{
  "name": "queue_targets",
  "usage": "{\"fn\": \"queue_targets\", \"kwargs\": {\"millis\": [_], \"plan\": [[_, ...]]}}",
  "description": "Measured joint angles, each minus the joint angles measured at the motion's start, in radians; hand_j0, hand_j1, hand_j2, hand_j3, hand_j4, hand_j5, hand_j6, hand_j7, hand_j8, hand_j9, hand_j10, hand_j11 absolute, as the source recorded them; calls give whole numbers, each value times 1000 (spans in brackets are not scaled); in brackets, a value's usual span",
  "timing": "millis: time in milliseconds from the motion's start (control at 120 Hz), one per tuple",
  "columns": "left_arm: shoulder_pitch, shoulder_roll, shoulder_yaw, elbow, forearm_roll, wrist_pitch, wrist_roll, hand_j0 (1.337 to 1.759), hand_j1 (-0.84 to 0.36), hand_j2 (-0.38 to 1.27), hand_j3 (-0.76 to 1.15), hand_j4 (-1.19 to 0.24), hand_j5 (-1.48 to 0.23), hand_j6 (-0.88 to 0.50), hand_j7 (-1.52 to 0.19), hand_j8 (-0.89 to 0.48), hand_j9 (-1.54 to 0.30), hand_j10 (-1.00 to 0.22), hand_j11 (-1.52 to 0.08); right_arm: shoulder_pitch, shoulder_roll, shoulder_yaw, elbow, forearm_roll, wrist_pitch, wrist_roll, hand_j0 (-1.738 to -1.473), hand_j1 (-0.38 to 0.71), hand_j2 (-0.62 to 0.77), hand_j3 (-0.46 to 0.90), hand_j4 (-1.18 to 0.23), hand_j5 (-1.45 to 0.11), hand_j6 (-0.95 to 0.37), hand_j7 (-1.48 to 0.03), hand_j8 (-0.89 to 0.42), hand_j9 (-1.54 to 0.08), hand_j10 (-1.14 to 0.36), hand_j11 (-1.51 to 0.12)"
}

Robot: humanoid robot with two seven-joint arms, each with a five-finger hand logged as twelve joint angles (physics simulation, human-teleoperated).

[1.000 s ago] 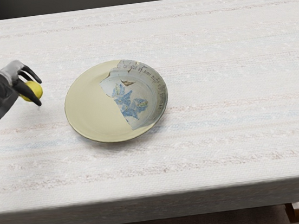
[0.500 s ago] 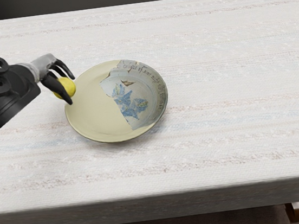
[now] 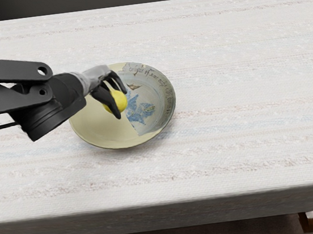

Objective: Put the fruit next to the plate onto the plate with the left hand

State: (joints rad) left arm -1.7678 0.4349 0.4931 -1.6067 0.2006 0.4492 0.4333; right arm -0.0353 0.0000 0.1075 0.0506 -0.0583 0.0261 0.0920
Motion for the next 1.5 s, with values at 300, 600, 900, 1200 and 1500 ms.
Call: {"fn": "queue_targets", "kwargs": {"millis": [300, 600, 900, 1200, 1500], "plan": [[58, -38, -8, 63, 8, 1, -2, 1653, -362, 680, 0, -708, -988, -464, -982, -443, -974, -711, -972, 0, 0, 0, 0, 0, 0, 0, -1658, -303, -8, 0, -39, -50, -39, -50, -39, -50, -39, -50], [70, -50, -10, 84, 6, 3, -3, 1656, -341, 656, 0, -661, -882, -503, -887, -483, -882, -720, -882, 0, 0, 0, 0, 0, 0, 0, -1658, -303, -8, 0, -39, -50, -39, -50, -39, -50, -39, -50], [87, -61, -22, 101, 6, 7, -2, 1658, -221, 246, 0, -500, -658, -455, -659, -448, -656, -514, -656, 0, 0, 0, 0, 0, 0, 0, -1658, -303, -8, 0, -39, -50, -39, -50, -39, -50, -39, -50], [93, -30, -53, 103, 6, 18, -8, 1658, -43, 101, 0, -333, -434, -323, -434, -321, -434, -336, -434, 0, 0, 0, 0, 0, 0, 0, -1658, -303, -7, 0, -39, -50, -39, -50, -39, -50, -39, -50], [198, 217, -210, 83, 10, -136, -94, 1658, 11, 65, 0, -284, -369, -282, -369, -281, -369, -285, -369, 0, 0, 0, 0, 0, 0, 0, -1658, -303, -7, 0, -39, -50, -39, -50, -39, -50, -39, -50]]}}
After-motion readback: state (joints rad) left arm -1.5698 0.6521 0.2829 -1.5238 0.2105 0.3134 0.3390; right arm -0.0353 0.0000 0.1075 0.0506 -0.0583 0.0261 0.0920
